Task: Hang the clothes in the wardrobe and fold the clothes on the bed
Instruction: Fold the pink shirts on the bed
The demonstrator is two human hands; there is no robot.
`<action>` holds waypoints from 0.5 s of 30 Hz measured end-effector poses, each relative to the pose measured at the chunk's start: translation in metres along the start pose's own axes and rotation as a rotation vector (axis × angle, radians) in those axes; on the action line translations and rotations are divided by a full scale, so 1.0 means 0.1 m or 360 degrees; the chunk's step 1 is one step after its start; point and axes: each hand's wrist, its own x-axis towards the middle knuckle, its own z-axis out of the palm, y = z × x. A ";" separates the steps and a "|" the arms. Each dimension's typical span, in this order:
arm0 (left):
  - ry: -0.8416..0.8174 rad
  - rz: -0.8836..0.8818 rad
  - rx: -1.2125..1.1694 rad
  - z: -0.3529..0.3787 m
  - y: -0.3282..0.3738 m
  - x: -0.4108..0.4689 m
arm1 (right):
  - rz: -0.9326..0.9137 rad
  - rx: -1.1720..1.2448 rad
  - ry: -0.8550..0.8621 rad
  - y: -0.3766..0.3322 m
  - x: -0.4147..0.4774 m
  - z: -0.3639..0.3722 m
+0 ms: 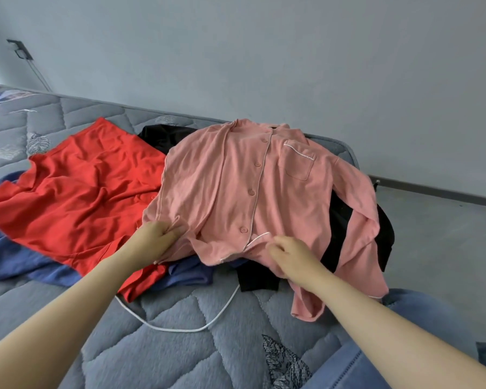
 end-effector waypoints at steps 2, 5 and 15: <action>0.0179 -0.0115 -0.0040 0.00 0.02 0.05 | 0.0232 0.0255 0.0100 0.06 0.00 -0.07; 0.0418 -0.0046 0.0172 0.01 0.06 0.04 | 0.0315 0.0098 0.0060 0.19 -0.04 -0.11; 0.0210 0.1384 0.0647 0.18 -0.05 -0.51 | -0.0740 -0.0909 0.0239 0.03 -0.34 0.16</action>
